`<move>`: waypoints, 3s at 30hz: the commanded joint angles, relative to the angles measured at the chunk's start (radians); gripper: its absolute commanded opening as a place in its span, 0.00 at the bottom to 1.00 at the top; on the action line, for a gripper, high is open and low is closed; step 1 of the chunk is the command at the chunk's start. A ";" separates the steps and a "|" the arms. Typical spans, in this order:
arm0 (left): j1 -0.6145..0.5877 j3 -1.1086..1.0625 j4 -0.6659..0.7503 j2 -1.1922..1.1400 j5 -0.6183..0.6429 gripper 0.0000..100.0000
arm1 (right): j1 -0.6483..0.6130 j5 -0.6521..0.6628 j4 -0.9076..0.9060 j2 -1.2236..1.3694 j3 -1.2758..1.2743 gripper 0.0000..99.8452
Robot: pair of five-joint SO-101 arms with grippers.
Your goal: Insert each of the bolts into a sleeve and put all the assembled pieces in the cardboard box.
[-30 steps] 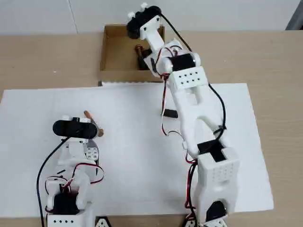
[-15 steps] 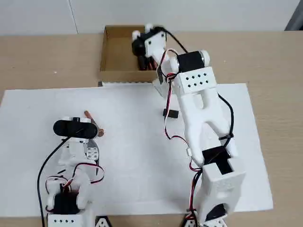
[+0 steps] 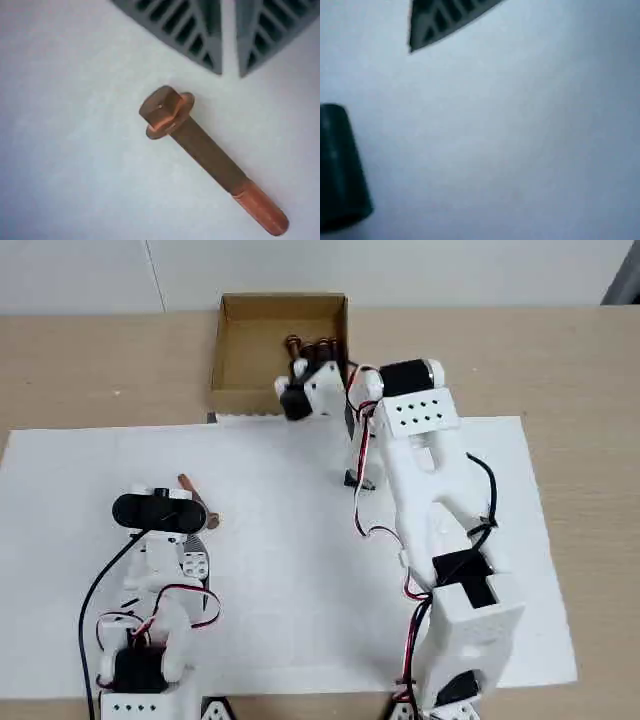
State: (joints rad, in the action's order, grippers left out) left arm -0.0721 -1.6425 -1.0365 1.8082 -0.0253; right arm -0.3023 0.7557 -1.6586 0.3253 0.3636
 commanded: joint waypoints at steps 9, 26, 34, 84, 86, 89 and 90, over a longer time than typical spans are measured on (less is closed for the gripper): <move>-0.008 0.005 0.002 0.009 0.006 0.01 | -0.008 0.089 0.093 0.090 -0.008 0.16; -0.008 0.005 0.002 0.009 0.006 0.01 | -0.018 0.120 0.217 0.285 -0.008 0.13; -0.006 0.005 0.002 0.009 0.006 0.01 | -0.012 0.120 0.213 0.323 -0.008 0.00; -0.011 0.378 -0.245 0.003 0.009 0.01 | 0.206 -0.641 0.019 -1.488 -0.947 0.00; -0.011 0.404 -0.272 0.003 0.009 0.01 | 0.232 -0.641 0.021 -1.488 -0.947 0.00; -0.011 0.437 -0.299 0.002 0.009 0.01 | 0.249 -0.646 0.021 -1.492 -0.947 0.00; -0.011 0.447 -0.305 0.002 0.009 0.01 | 0.254 -0.646 0.021 -1.492 -0.947 0.00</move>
State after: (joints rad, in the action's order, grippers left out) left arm -0.0721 -1.2528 -1.3265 1.8082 -0.0253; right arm -0.0706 0.1174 -1.6602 -1.1554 -0.5877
